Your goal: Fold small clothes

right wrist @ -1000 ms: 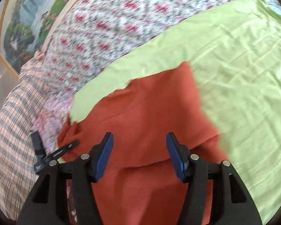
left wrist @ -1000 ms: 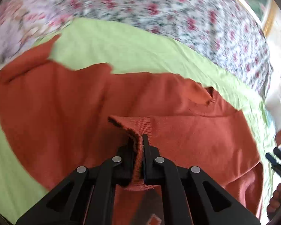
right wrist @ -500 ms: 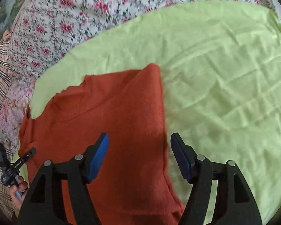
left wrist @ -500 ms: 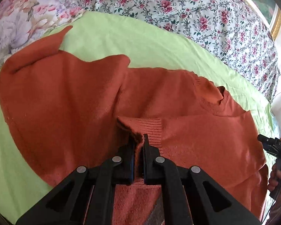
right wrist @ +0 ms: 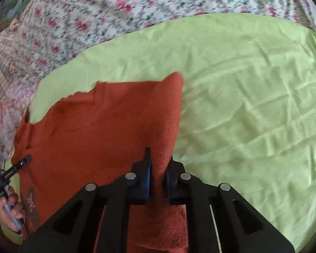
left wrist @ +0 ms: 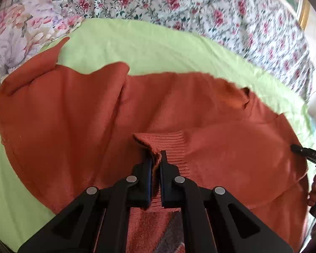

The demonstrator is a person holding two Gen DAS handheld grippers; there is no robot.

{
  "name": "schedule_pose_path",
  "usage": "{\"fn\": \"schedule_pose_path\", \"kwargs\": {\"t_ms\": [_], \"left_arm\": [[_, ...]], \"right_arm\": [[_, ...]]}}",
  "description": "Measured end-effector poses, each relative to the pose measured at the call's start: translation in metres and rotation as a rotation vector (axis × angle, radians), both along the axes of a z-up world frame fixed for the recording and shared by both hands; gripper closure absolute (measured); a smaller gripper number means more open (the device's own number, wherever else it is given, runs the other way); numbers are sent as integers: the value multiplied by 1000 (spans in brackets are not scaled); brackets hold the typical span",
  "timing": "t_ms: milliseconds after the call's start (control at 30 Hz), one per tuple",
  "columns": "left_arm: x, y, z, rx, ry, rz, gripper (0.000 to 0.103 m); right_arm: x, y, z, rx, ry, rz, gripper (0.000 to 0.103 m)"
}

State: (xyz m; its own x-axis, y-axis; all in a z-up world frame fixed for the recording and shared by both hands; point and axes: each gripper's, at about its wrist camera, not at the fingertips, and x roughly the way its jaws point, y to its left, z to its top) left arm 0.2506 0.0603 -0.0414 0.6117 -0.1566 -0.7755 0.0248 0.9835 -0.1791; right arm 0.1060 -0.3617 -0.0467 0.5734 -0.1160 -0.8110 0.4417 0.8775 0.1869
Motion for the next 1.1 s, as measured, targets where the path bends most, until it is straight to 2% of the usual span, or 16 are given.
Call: {"fn": "schedule_pose_path", "kwargs": {"t_ms": [67, 133, 167, 233, 333, 367, 400, 533, 567, 600, 733, 867, 967, 1033, 1067, 1100], "left_arm": [[0, 3, -3, -15, 7, 5, 98], [-4, 9, -1, -29, 1, 9, 98], [-8, 13, 1, -28, 0, 8, 98], [-15, 19, 6, -35, 1, -1, 97], [-30, 39, 23, -15, -33, 7, 93], [-31, 46, 28, 1, -43, 17, 88], [-31, 54, 33, 23, -52, 32, 76], [-12, 105, 51, 92, -91, 144, 43], [-3, 124, 54, 79, -93, 175, 32], [7, 143, 54, 54, -80, 204, 27], [43, 218, 53, -93, -60, 302, 26], [87, 269, 40, -224, -7, 268, 23], [113, 280, 20, -237, 73, 234, 23], [118, 276, 16, -232, 62, 201, 27], [117, 270, 18, -221, 47, 186, 47], [115, 265, 20, -204, 37, 174, 86]], "right_arm": [[2, -1, -12, 4, 52, -6, 85], [-4, 2, -4, -5, 31, -16, 73], [-11, 7, 5, -1, 0, -17, 57], [-22, 19, 19, 2, -71, -6, 39], [-37, 41, 35, 30, -157, 46, 36], [-40, 48, 37, 55, -171, 65, 36], [-43, 54, 36, 84, -182, 85, 36], [-44, 85, 21, 171, -159, 162, 36], [-42, 94, 16, 179, -145, 179, 36], [-41, 104, 11, 182, -130, 194, 36], [-42, 126, -4, 202, -76, 235, 36], [-39, 138, -9, 194, -33, 257, 36], [-34, 141, -8, 189, -28, 265, 36], [-32, 141, -8, 201, -30, 264, 36], [-30, 142, -10, 205, -28, 262, 36], [-28, 142, -11, 212, -25, 260, 36]]}}
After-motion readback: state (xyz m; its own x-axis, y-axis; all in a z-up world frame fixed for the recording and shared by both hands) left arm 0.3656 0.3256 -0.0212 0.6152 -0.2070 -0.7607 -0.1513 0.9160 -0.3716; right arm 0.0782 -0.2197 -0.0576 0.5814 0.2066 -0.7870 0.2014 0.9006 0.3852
